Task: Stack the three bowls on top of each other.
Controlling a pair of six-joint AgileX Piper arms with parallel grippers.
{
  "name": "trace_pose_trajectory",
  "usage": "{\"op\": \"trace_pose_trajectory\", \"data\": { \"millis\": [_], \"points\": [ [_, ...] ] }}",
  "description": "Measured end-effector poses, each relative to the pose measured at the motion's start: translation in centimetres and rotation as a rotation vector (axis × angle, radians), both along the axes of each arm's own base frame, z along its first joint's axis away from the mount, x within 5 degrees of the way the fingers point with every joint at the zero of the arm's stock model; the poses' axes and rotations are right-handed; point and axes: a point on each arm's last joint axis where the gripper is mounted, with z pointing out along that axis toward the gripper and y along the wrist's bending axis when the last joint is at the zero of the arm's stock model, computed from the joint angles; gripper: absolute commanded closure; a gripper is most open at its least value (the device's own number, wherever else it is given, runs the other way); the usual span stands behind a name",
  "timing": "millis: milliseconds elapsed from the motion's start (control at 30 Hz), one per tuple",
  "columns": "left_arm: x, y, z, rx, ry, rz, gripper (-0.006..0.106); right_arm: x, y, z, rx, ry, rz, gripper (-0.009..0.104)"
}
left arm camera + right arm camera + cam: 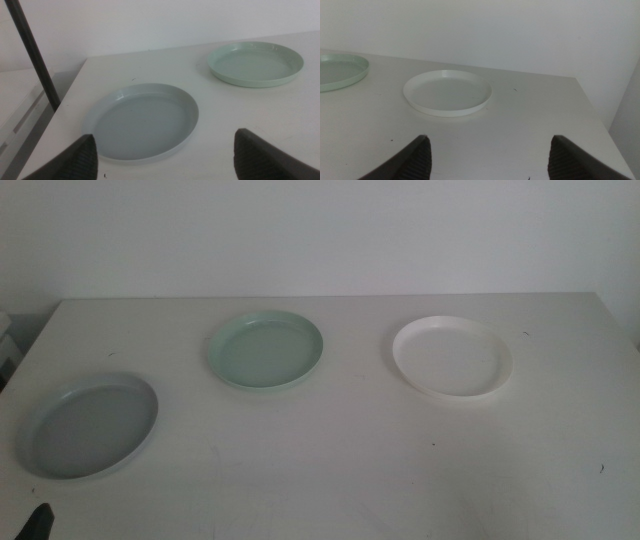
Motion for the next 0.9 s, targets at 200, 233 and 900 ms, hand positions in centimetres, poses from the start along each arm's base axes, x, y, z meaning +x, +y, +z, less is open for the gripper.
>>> {"op": "trace_pose_trajectory", "data": {
  "millis": [200, 233, 900],
  "points": [
    [0.5, 0.0, 0.2, -0.013, 0.067, 0.003, -0.005, 0.0, 0.0, 0.0, 0.0, 0.0, 0.0, 0.036],
    [0.7, 0.0, 0.5, -0.022, 0.083, 0.004, -0.005, 0.0, 0.0, 0.0, 0.0, 0.0, 0.0, 0.036],
    [8.2, -0.1, 13.6, -0.037, 0.364, 0.017, -0.005, 0.0, 0.0, 0.0, 0.0, 0.0, 0.0, 0.036]
  ]
}}
